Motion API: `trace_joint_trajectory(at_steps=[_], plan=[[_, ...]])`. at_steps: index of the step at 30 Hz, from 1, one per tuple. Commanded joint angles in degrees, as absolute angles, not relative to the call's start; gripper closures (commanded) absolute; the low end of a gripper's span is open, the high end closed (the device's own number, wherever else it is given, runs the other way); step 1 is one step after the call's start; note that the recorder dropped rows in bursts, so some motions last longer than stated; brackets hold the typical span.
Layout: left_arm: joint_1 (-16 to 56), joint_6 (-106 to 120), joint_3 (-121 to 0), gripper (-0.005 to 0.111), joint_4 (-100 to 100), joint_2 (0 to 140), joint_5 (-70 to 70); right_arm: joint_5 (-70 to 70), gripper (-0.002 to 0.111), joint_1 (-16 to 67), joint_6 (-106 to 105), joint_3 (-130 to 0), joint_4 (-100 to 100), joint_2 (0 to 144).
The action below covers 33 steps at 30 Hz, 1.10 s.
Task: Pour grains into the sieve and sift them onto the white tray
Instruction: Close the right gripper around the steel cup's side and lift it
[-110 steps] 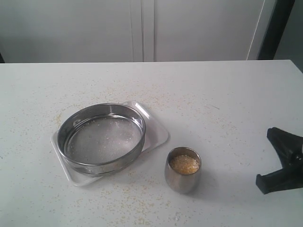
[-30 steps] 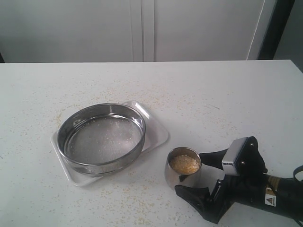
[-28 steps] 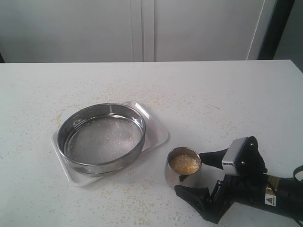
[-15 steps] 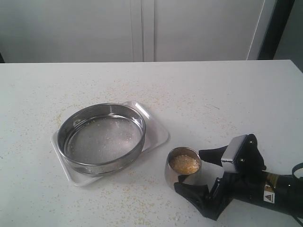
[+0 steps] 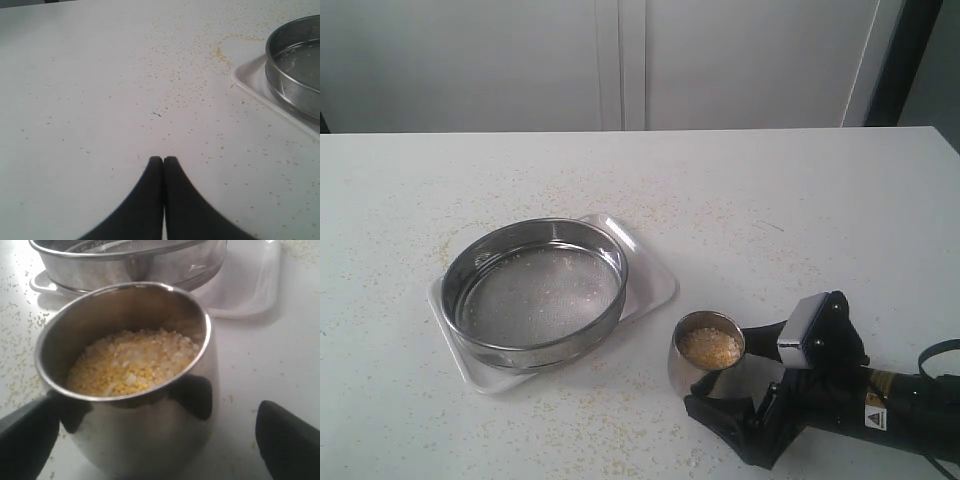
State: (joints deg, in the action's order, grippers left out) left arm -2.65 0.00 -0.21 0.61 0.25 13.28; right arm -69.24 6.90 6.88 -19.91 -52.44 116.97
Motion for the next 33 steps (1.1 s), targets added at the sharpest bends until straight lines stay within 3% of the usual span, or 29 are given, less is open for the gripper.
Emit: trace_joint_trajectory(at_steps=[1,33], plan=[[-2.8,0.0,0.0,0.107,1.1,0.0,13.3,-70.0,0.003,7.0,6.3,-21.3,-54.5,118.5],[-2.8,0.0,0.0,0.107,1.1,0.0,13.3,-70.0,0.003,11.1,3.2,-27.6,-54.9,120.9]])
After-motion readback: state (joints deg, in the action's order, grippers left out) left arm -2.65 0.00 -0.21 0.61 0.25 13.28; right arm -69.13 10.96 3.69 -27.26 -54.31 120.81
